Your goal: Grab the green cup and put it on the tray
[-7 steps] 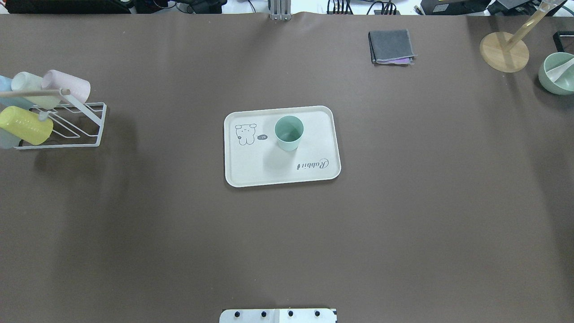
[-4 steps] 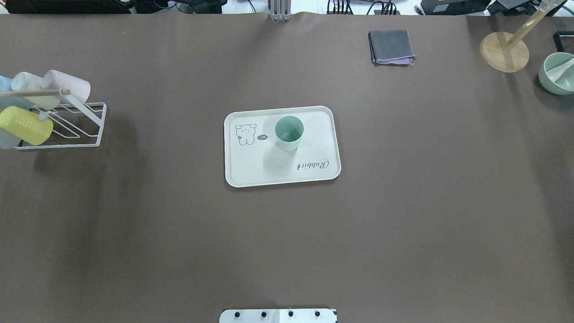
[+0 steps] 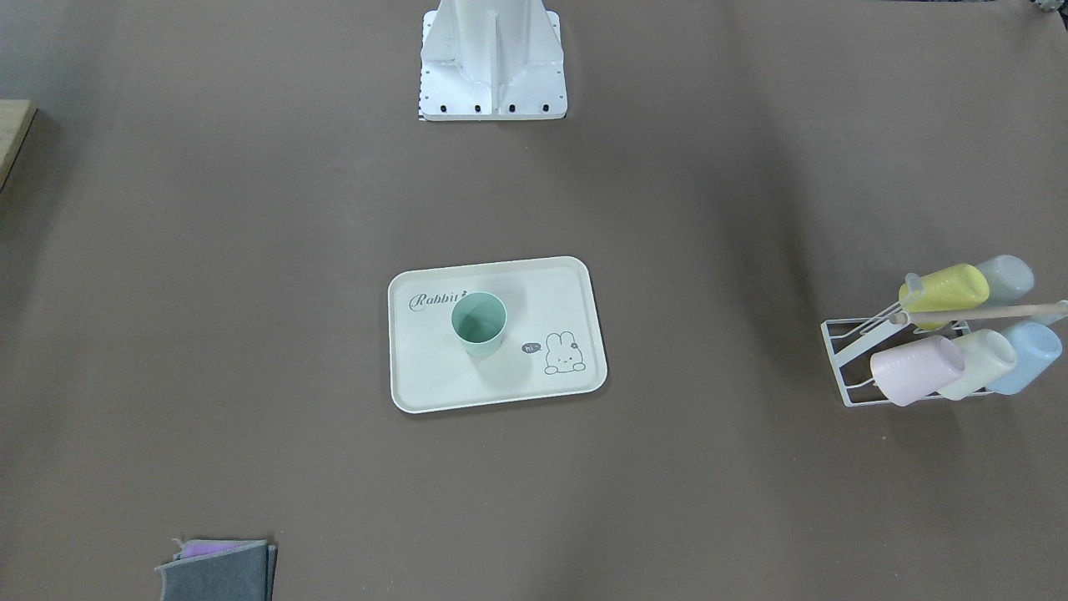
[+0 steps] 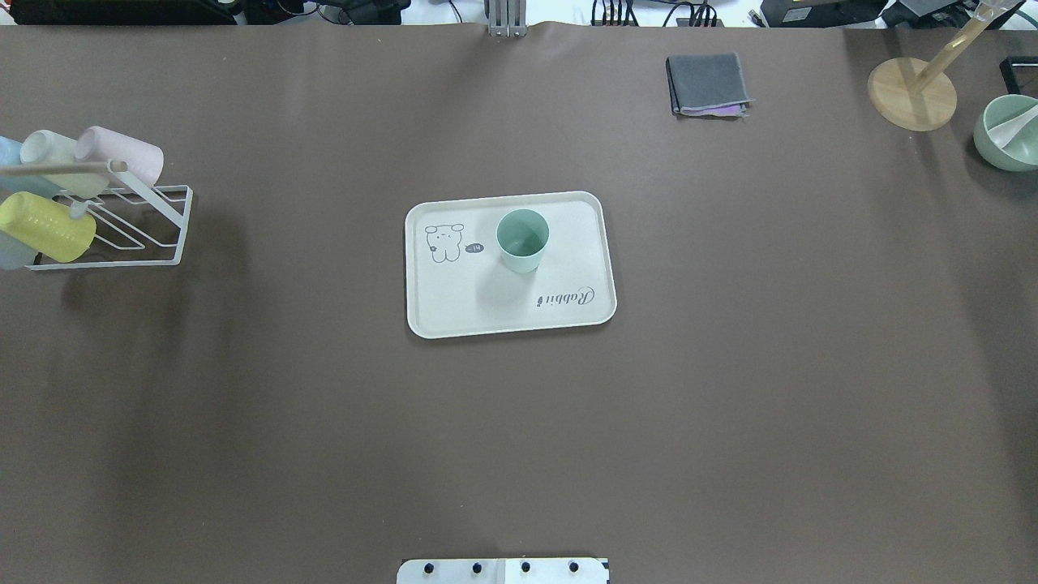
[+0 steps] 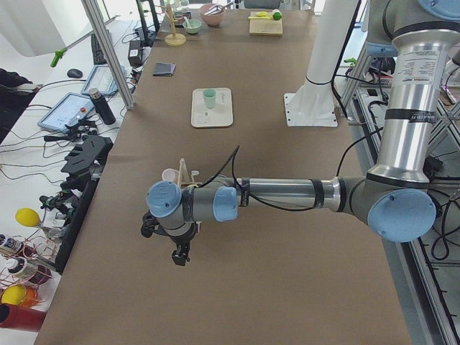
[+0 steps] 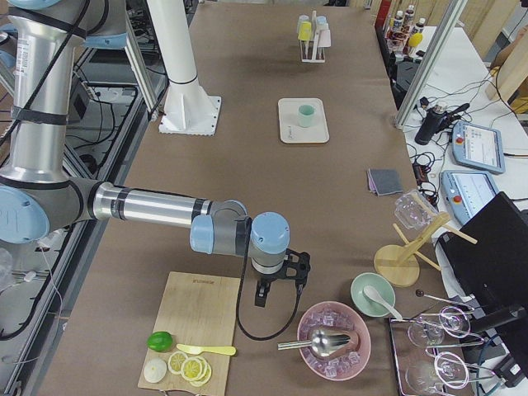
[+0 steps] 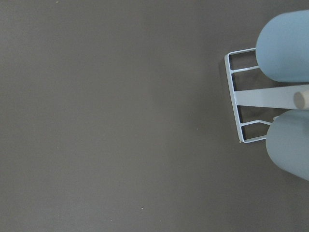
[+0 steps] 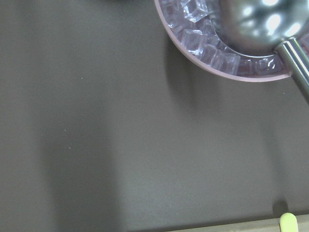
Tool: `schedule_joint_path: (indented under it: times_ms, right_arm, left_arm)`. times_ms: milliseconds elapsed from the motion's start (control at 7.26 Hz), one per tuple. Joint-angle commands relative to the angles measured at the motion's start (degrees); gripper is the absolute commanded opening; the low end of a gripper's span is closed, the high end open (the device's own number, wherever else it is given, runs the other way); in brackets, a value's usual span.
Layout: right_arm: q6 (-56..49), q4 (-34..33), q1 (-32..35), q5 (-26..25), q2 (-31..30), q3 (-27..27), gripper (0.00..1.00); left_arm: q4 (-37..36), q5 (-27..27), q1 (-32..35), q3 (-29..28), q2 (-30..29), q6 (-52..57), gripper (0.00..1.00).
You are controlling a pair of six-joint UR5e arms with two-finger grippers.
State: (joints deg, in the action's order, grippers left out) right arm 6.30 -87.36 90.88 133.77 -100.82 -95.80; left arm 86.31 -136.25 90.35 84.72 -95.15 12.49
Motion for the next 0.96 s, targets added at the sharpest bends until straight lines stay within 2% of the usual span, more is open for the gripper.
schedule_joint_path:
  times_ms: [0, 551, 827]
  right_arm:
    - [0.0, 0.0, 0.0, 0.0, 0.0, 0.0, 1.0]
    - [-0.1, 0.0, 0.0, 0.0, 0.0, 0.0, 1.0]
    - [0.0, 0.0, 0.0, 0.0, 0.0, 0.1, 1.0]
  left_arm:
    - [0.1, -0.1, 0.0, 0.1, 0.1, 0.1, 0.99]
    - [0.8, 0.3, 0.0, -0.8, 1.3, 0.0, 0.99]
    - [4.6, 0.5, 0.0, -3.2, 1.8, 0.0, 0.99]
